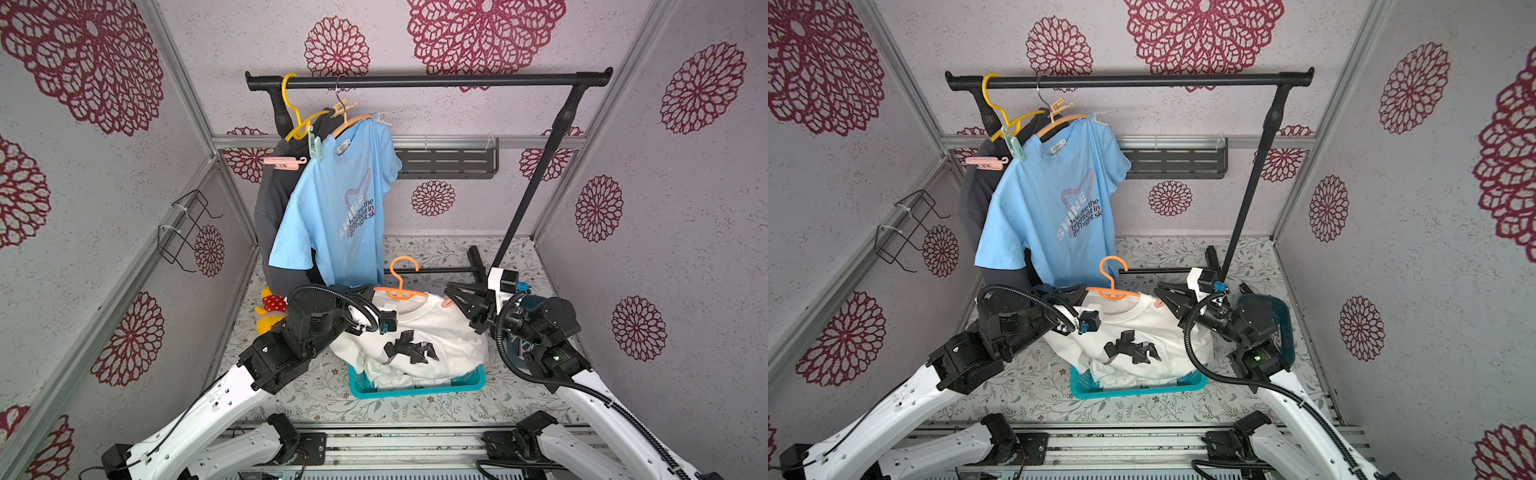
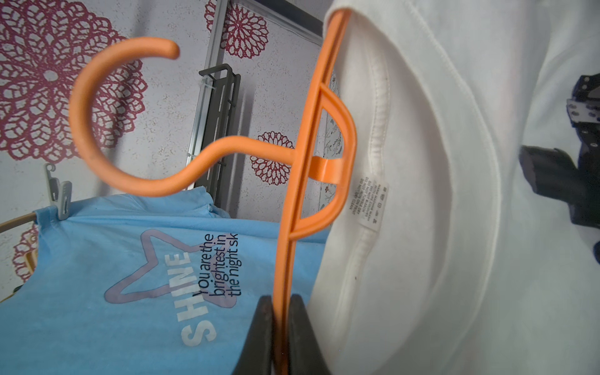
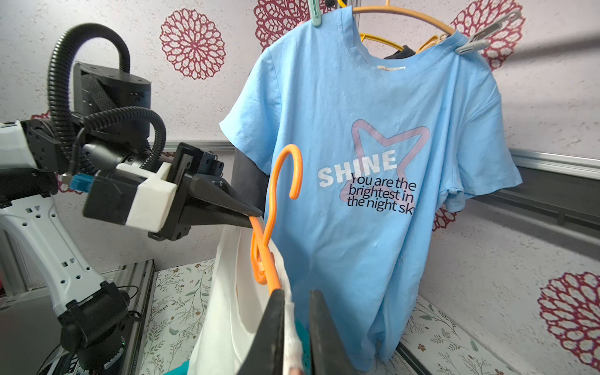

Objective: Use clothespins to secure the t-shirt on both sides of the hanger
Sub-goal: Clamp the T-shirt on the hanger.

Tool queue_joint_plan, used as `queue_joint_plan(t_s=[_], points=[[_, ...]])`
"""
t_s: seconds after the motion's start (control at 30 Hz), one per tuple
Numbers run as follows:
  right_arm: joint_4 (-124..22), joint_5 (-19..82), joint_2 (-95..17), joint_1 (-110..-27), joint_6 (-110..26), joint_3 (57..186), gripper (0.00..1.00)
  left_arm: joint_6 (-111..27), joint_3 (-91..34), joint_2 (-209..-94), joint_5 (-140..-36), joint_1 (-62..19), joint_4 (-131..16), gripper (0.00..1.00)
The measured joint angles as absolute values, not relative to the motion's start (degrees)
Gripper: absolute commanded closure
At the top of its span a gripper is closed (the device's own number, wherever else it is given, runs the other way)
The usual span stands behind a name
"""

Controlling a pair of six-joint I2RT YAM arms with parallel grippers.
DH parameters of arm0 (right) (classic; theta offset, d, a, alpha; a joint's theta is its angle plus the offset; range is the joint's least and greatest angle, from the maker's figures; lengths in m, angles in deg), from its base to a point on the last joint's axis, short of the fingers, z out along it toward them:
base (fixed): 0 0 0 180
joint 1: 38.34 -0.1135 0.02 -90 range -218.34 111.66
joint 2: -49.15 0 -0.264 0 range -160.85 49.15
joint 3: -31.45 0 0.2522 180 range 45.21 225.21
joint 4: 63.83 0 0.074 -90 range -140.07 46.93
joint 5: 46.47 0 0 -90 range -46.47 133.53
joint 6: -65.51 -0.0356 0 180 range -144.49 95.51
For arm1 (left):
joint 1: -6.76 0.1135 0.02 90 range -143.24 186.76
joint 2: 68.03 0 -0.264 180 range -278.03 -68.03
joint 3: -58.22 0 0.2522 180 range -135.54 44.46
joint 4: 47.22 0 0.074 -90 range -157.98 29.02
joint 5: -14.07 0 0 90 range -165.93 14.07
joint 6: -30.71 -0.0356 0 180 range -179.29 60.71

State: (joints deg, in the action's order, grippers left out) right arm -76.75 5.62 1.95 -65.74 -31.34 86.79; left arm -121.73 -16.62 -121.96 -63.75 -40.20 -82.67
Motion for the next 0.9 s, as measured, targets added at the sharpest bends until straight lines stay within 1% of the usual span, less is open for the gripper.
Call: queue_joint_plan(t_s=[0.2, 0.47, 0.7, 0.77, 0.9], points=[[-77.14, 4.75, 3.70, -65.68, -33.60, 85.13, 1.00, -120.90, -16.49, -121.92, -64.69, -40.16, -82.63, 1.00], [-73.53, 2.30, 5.38, -65.59, -30.43, 84.32, 1.00, -119.41, -17.28, -123.47, -66.24, -39.39, -84.49, 1.00], [-71.00, 4.38, 5.76, -65.59, -28.94, 84.32, 1.00, -119.04, -17.30, -123.91, -66.57, -39.19, -85.27, 1.00], [-70.65, 4.99, 6.06, -65.59, -28.74, 84.32, 0.88, -119.08, -17.30, -123.91, -66.72, -39.19, -85.27, 1.00], [-69.58, 6.13, 6.22, -65.59, -28.74, 84.80, 0.71, -119.28, -17.30, -123.91, -67.46, -39.19, -85.27, 1.00]])
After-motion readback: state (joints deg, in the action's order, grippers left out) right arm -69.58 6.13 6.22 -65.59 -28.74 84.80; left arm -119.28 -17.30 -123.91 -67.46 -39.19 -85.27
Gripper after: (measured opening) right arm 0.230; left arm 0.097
